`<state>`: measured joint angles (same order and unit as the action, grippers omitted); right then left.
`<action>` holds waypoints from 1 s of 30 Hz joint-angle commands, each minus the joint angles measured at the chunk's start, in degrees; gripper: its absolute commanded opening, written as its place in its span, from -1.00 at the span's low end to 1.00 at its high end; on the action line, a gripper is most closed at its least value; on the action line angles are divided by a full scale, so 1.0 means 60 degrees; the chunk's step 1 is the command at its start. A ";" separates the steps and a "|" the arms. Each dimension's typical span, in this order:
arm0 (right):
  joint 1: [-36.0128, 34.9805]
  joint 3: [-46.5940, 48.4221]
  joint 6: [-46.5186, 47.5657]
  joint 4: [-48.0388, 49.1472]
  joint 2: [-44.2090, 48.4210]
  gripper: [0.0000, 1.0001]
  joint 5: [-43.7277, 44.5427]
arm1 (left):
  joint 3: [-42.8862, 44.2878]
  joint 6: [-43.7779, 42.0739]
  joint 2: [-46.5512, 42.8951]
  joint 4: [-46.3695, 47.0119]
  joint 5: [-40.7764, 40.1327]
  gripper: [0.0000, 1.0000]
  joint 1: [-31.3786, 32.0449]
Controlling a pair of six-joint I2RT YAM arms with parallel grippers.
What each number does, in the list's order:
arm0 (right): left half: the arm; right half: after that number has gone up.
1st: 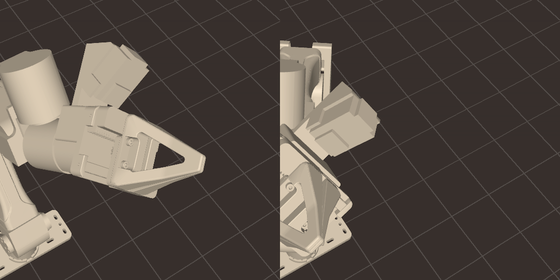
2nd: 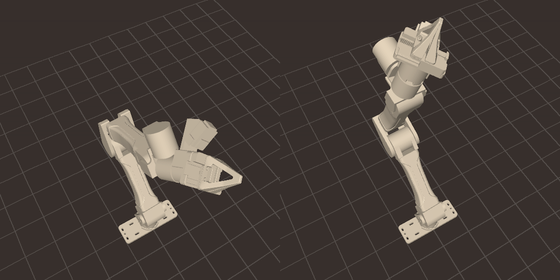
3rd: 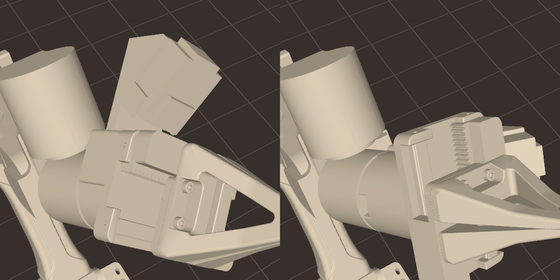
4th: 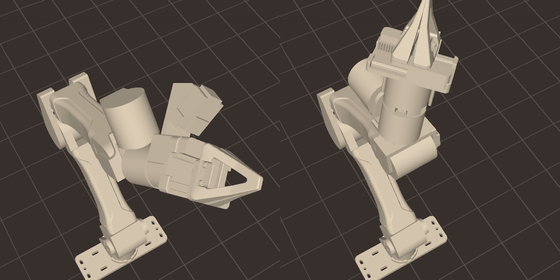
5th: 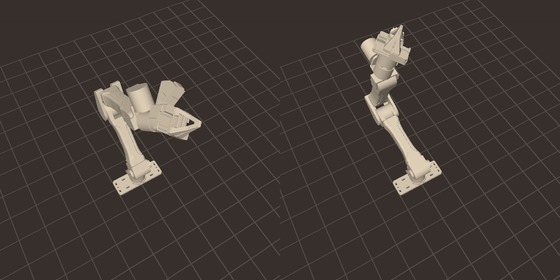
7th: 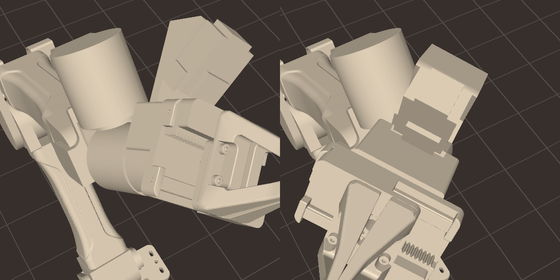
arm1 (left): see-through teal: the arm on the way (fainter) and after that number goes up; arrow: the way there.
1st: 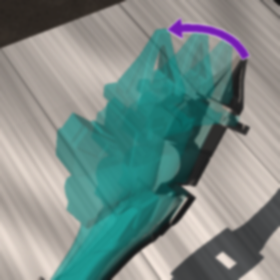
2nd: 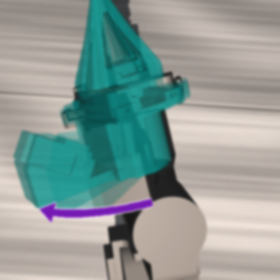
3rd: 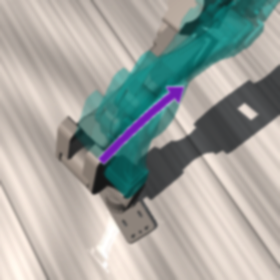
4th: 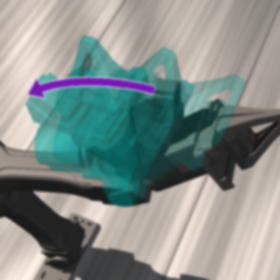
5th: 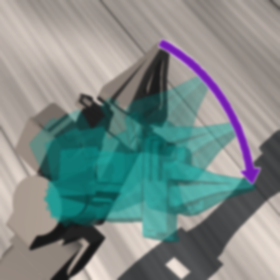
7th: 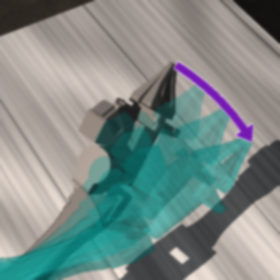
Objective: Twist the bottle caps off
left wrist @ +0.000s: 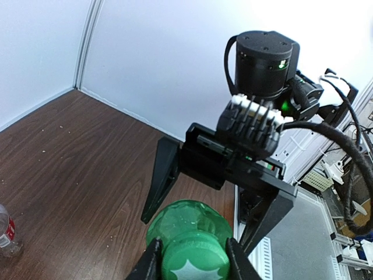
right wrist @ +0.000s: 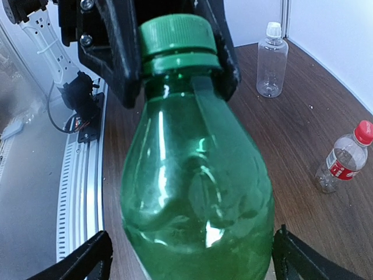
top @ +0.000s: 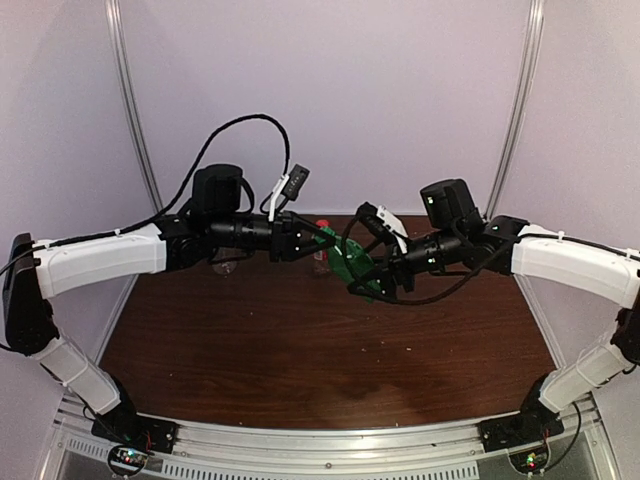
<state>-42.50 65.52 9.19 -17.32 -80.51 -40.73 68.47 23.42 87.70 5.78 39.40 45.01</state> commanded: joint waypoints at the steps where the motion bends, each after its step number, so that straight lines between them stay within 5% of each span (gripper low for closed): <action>1: -0.0094 0.0306 0.0242 0.0007 -0.0100 0.86 -0.0069 | -0.0093 0.0539 0.0038 0.1244 0.0431 -0.88 0.0056; 17: -0.0107 0.0184 0.0205 0.0499 -0.0129 0.04 0.0255 | -0.0419 0.0628 0.0050 0.1478 0.0492 -0.80 0.0071; 26: -0.0097 -0.0587 -0.0908 0.2353 -0.0183 -0.20 -0.1252 | -0.1389 0.0327 -0.0565 0.3083 0.0350 0.40 0.0064; 30: -0.0128 -0.0841 -0.1413 0.2854 -0.0216 -0.21 -0.1885 | -0.1800 0.0217 -0.0851 0.3706 0.0255 0.71 0.0056</action>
<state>-43.00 62.11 5.39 -7.09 -81.45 -46.09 59.53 26.22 85.82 19.70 41.36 45.12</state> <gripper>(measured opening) 0.572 0.810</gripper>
